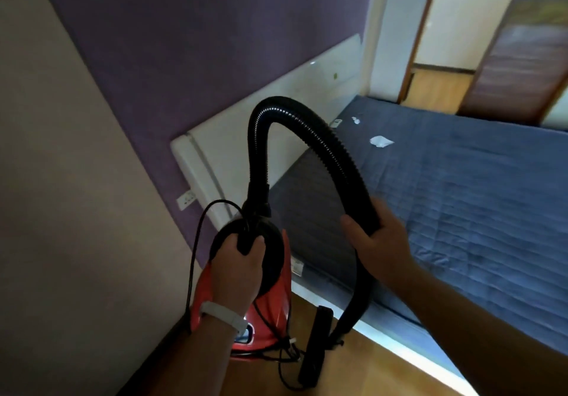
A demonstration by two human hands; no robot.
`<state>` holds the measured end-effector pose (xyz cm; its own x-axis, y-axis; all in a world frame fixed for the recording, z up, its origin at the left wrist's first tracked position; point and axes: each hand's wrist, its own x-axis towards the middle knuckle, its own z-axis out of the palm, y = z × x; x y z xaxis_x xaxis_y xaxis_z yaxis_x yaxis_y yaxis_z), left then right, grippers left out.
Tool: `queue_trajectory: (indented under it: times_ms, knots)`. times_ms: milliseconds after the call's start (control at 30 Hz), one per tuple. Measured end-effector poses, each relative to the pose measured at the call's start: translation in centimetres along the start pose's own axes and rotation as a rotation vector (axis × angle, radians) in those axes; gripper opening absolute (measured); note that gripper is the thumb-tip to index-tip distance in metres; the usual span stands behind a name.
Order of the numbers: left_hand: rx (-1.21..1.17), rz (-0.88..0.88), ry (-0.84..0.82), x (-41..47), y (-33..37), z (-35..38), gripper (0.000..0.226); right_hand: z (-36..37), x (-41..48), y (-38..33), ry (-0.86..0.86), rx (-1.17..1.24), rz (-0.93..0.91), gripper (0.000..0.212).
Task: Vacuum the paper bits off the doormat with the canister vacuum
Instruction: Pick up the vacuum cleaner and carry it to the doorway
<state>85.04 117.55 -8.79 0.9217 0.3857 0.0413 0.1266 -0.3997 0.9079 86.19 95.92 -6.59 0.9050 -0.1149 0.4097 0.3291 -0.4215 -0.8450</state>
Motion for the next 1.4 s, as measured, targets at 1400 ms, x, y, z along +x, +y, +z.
queue_trajectory:
  times_ms: [1400]
  knots:
    - [-0.116,0.667,-1.388,-48.1,26.6,54.0,0.013,-60.4,-36.2,8.8,1.244,-0.692,0.491,0.037]
